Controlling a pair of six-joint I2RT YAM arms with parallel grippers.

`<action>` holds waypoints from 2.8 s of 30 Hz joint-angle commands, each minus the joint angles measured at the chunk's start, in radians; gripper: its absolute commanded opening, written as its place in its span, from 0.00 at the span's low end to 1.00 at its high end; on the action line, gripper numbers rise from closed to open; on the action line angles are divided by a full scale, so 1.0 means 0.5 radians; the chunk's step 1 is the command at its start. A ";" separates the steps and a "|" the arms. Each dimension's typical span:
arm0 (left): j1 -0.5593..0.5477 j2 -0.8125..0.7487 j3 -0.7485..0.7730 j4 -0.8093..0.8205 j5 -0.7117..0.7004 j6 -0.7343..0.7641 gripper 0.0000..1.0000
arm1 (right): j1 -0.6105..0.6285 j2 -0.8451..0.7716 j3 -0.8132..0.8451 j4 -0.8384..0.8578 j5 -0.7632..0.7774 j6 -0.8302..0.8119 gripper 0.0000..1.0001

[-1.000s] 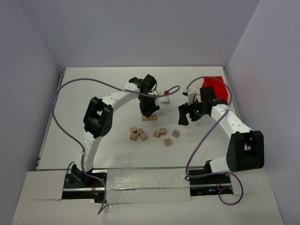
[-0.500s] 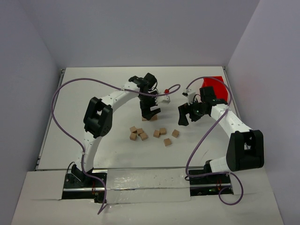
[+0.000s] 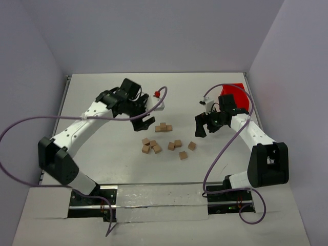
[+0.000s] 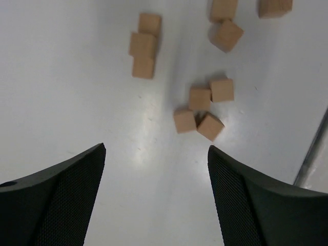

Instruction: Build the wood block tower

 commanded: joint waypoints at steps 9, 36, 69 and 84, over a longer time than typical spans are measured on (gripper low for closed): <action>0.014 -0.461 -1.022 0.725 -0.196 -0.469 0.72 | -0.012 -0.043 0.066 0.011 -0.006 0.011 1.00; -0.045 0.090 -0.876 0.899 -0.176 -0.569 0.64 | -0.015 -0.008 0.046 0.000 0.028 -0.013 1.00; 0.140 0.277 -0.709 0.602 -0.054 -0.053 0.34 | -0.015 0.025 0.052 -0.010 0.035 -0.025 1.00; 0.179 0.254 -0.698 0.500 0.064 0.064 0.73 | -0.015 0.041 0.062 -0.022 0.013 -0.028 1.00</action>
